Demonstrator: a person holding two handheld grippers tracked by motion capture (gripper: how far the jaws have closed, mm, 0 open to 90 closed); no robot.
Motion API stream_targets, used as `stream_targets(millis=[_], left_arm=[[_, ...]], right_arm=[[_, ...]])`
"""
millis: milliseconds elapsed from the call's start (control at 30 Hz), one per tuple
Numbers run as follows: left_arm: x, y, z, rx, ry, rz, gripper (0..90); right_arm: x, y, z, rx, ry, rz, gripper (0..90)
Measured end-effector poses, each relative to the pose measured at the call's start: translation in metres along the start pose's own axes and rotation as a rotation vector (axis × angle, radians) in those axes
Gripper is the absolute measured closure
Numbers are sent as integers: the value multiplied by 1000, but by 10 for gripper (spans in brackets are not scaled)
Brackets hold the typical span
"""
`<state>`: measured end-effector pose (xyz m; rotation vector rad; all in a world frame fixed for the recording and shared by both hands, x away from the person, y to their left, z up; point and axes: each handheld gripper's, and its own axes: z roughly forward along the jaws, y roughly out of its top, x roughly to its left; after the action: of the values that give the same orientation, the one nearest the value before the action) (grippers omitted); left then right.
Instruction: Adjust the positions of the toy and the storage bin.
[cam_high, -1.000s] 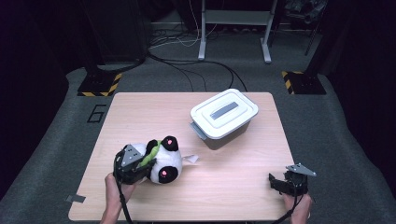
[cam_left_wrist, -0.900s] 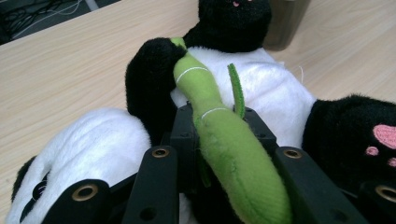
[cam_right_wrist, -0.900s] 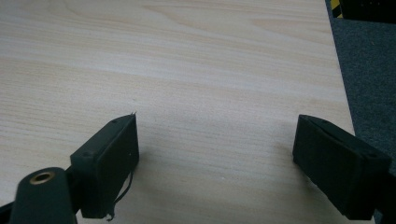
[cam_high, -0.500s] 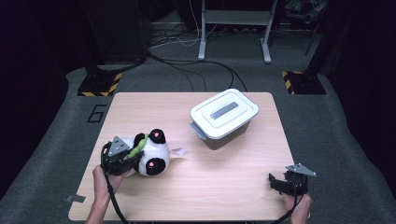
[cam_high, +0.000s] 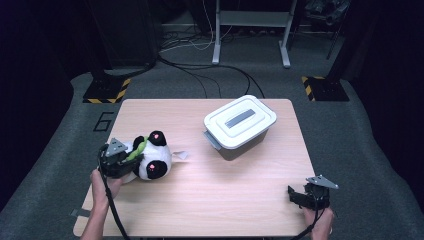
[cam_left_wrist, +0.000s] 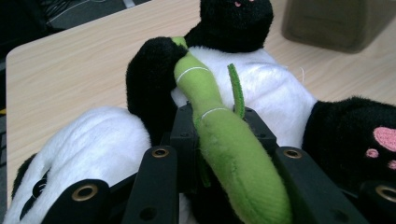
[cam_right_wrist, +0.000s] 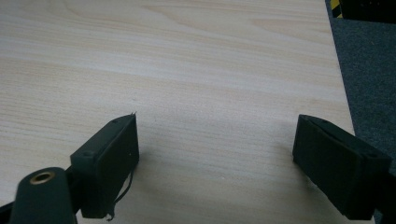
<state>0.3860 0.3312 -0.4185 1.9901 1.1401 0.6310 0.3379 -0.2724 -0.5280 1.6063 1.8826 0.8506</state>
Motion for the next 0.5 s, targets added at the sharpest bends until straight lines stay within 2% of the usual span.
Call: stream_targets(millis=[67,133,200,267,367,467,500], left_arm=[[5,-3,5,18,2,-13,710],[8,-8,14,50,9,-9,710],[10,-16,22,38,-23,-41,709],[10,-17,22,31,-20,-44,708],[8,-15,22,36,-5,-22,697],[7,-14,20,43,-2,-27,641],[7,-14,20,39,13,-34,606]], right_arm=[[0,0,0,1,0,2,140],[0,0,0,0,0,1,140],[0,0,0,0,0,1,140],[0,0,0,-1,-1,0,140],[0,0,0,0,0,1,140],[0,0,0,0,0,1,140],[0,0,0,0,-1,1,140]])
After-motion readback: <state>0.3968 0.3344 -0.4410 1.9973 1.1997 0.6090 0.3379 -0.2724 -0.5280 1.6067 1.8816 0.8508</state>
